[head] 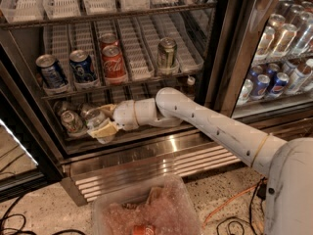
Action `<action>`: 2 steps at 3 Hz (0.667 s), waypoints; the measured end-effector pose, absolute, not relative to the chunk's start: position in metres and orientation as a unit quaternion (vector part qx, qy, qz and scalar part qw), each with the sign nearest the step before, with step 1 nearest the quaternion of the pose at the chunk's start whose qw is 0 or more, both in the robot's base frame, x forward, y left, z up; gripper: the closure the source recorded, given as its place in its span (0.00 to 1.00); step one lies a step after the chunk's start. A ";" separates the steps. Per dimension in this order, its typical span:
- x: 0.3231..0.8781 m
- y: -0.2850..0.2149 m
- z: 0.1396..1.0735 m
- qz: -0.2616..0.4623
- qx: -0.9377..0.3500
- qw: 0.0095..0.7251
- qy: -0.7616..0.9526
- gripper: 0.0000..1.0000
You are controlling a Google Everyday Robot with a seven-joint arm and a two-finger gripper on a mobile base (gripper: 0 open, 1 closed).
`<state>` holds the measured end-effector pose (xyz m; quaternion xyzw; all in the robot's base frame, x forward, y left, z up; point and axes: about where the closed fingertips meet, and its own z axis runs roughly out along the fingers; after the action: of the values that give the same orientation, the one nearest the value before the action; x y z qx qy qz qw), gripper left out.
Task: Pick 7up can from bottom shelf of fridge
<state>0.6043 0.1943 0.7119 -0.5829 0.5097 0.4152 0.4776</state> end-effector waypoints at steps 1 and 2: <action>0.599 0.188 0.714 0.412 -0.580 0.479 0.514 1.00; 0.597 0.185 0.714 0.411 -0.578 0.482 0.514 1.00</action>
Offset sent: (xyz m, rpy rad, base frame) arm -0.0045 -0.0155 0.0012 -0.0045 0.0030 -0.0329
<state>0.5967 0.1851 0.7142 -0.5780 0.5143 0.4108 0.4824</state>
